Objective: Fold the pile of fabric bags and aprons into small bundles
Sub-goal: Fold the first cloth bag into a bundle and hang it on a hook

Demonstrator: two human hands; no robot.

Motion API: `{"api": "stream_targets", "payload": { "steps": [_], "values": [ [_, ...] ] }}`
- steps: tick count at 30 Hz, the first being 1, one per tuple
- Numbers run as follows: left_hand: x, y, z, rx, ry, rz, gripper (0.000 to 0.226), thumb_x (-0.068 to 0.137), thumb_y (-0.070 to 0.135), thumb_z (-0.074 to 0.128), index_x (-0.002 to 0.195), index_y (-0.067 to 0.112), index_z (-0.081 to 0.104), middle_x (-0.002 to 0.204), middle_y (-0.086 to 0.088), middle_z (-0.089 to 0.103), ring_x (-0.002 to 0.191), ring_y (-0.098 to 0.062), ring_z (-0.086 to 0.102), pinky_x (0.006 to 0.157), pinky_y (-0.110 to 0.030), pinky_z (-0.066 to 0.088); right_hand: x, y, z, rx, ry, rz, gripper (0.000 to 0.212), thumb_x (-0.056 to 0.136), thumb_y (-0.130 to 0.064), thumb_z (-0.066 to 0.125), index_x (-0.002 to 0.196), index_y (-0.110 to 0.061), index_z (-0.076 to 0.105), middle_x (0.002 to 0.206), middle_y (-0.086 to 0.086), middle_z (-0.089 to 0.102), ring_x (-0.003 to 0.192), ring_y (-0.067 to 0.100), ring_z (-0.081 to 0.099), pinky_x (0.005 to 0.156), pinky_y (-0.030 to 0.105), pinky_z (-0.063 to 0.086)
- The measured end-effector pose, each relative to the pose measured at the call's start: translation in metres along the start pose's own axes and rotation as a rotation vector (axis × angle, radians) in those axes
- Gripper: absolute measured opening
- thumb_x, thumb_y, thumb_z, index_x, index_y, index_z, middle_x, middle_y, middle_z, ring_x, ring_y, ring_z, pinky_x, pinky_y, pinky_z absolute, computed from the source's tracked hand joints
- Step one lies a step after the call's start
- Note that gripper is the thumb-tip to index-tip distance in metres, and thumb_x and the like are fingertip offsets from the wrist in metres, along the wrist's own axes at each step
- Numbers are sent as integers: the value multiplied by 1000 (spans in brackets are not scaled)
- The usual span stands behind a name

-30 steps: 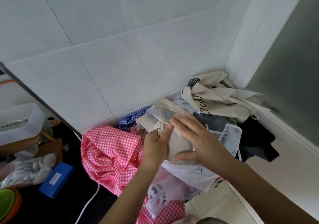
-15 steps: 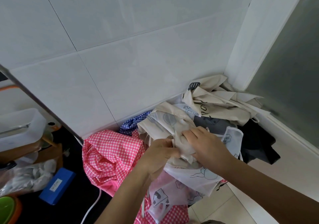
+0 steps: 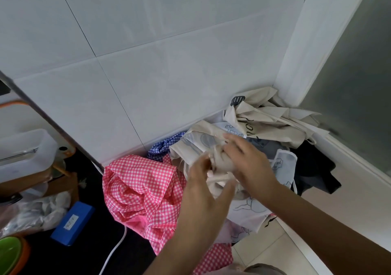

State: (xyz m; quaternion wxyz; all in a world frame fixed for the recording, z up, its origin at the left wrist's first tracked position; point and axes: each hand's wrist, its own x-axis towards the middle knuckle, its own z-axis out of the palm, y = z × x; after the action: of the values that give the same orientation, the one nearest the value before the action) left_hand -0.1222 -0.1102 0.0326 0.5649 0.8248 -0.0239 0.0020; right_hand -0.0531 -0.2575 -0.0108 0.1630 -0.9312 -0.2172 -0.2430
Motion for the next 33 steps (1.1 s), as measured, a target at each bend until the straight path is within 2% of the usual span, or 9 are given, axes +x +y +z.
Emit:
{"api": "stream_targets", "payload": {
  "steps": [3,5,7,12,16,22,25,28,33],
  "values": [
    [12,6,-17,-56,-95,-128,81,71,61,59,139,23,37,114,18,58,101,2,62,86,-17,52,6,6,-9,-37,26,76,54,52,3,79,97,-16,54,101,6,60,63,25,66,43,31,51],
    [25,9,-19,-208,-281,-346,94,61,69,58,135,12,48,114,2,67,97,-10,68,92,-31,53,6,1,-12,-69,82,27,25,70,-9,61,94,-13,62,105,0,52,68,23,67,42,28,49],
    [37,9,-16,-444,-381,-495,77,64,63,61,119,10,62,107,-9,71,100,-22,69,95,-37,52,5,-8,-10,-42,139,-18,27,80,-17,46,101,-12,62,115,0,46,85,23,66,46,30,53],
    [51,7,-10,-722,-240,-416,40,91,32,58,114,0,64,108,-15,70,105,-25,67,95,-42,52,2,-17,-2,28,257,-105,26,101,-9,29,119,-7,48,129,10,41,110,25,52,93,30,48],
    [58,0,-17,-723,-234,-296,38,86,22,60,112,-6,62,107,-20,69,102,-28,67,89,-38,55,-4,-11,-22,321,-32,-116,62,75,8,42,135,-8,44,142,2,36,133,18,39,112,28,31],
    [66,-5,-44,-354,-533,-208,37,78,20,72,111,5,65,109,-10,71,102,-27,68,89,-40,55,4,6,-54,635,-225,85,59,82,5,58,135,-17,45,139,-9,45,133,-1,36,105,12,30],
    [68,-4,-51,-190,-717,-150,39,82,25,71,116,8,65,114,-8,70,107,-26,66,96,-42,50,10,6,-58,625,-472,127,31,88,-12,61,111,-33,58,103,-25,62,98,-9,57,81,8,39],
    [70,-1,-62,-69,-846,-215,37,86,25,66,118,7,63,113,-9,70,104,-26,67,91,-43,53,18,9,-71,775,-707,272,17,96,-12,53,85,-22,62,63,-14,60,56,7,56,54,12,39],
    [70,-8,-66,124,-467,-325,21,91,30,60,94,10,67,76,-6,73,64,-18,71,55,-25,57,24,14,-91,945,-710,472,35,94,-36,52,72,-8,57,46,-12,34,42,5,32,48,20,33]
  ]
}}
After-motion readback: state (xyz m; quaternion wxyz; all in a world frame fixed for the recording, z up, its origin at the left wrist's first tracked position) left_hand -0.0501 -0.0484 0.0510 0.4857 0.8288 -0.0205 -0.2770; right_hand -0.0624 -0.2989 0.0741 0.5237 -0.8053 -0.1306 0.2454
